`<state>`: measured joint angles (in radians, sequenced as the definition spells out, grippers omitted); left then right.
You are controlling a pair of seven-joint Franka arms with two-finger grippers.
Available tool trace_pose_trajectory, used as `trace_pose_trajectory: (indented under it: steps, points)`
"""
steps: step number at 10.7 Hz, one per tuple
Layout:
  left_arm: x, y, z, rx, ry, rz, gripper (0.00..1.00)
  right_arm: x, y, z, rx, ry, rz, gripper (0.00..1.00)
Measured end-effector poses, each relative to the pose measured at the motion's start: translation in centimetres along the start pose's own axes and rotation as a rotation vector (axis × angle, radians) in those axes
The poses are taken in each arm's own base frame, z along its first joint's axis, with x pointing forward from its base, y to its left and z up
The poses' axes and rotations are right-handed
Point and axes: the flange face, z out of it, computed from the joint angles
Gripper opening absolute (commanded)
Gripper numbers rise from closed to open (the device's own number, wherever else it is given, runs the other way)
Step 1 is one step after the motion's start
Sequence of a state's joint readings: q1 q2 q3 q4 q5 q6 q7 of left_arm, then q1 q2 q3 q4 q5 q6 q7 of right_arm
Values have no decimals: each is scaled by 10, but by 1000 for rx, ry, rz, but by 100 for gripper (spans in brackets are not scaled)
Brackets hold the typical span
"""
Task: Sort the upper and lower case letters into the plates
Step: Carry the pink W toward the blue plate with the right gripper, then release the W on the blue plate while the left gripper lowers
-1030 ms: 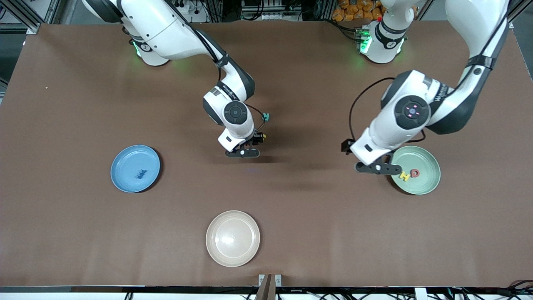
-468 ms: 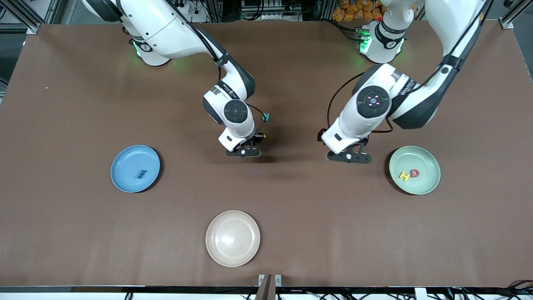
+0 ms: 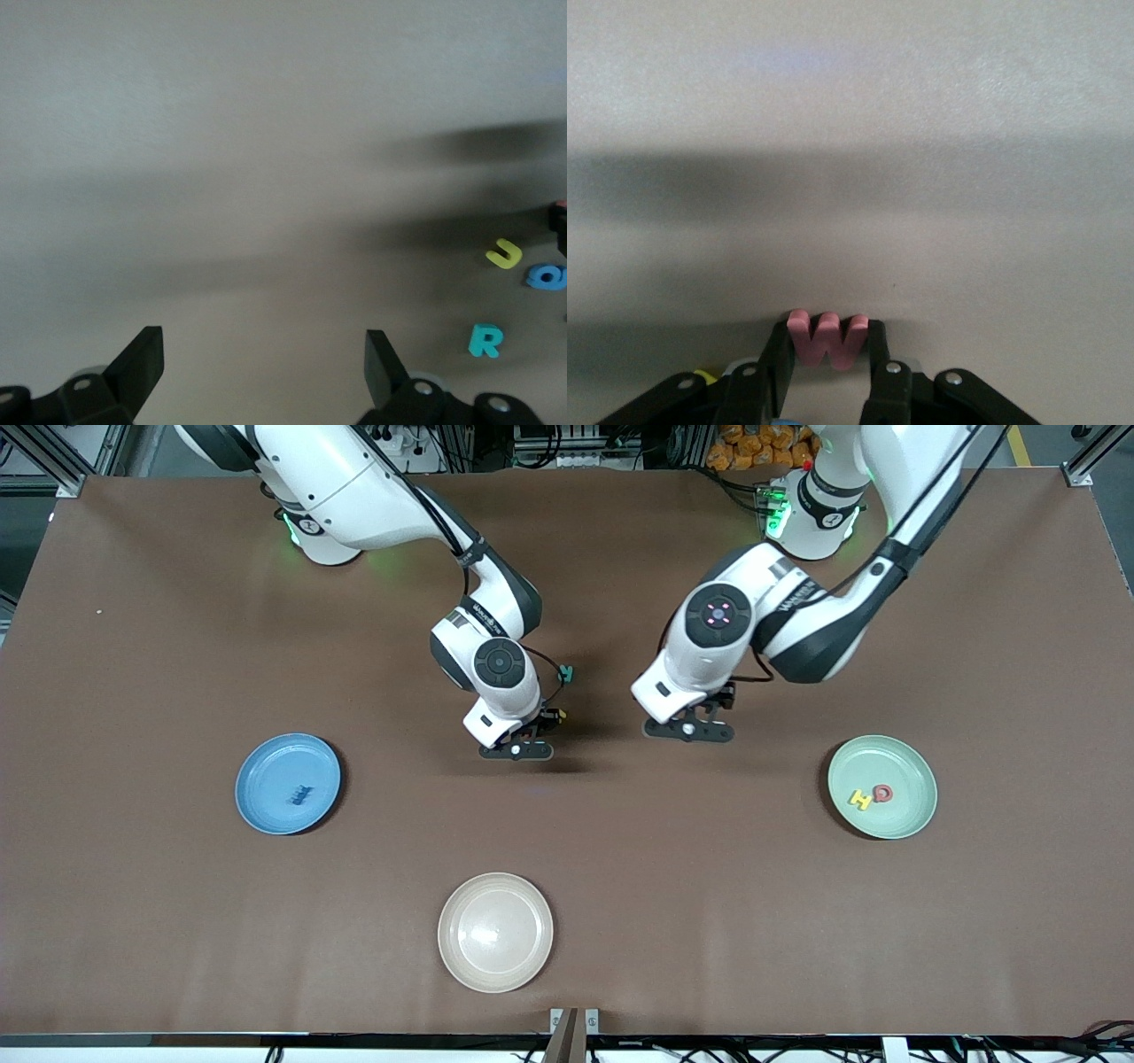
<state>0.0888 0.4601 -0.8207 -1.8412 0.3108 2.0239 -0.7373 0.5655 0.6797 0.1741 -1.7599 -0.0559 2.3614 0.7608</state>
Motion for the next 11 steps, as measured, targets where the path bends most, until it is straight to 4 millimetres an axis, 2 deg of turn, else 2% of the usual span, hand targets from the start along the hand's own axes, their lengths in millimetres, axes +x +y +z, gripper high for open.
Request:
trace_pose_trajectory:
  steps: [3,6,8,9,11]
  points:
    - [-10,5,20,-8,-2,-1,100,19,22,-21,-12,-17,3,0]
    - [-31,35,25,-7,-1,-6,100,42,66,-69,8,-82,-5,0]
    - [-55,75,33,-39,16,-6,100,66,123,-96,25,-139,-1,0]
    - [-70,98,39,-63,20,-17,100,79,158,-102,26,-165,-3,0]
    - [-99,137,53,-99,11,-39,100,104,241,-104,45,-210,-7,0]
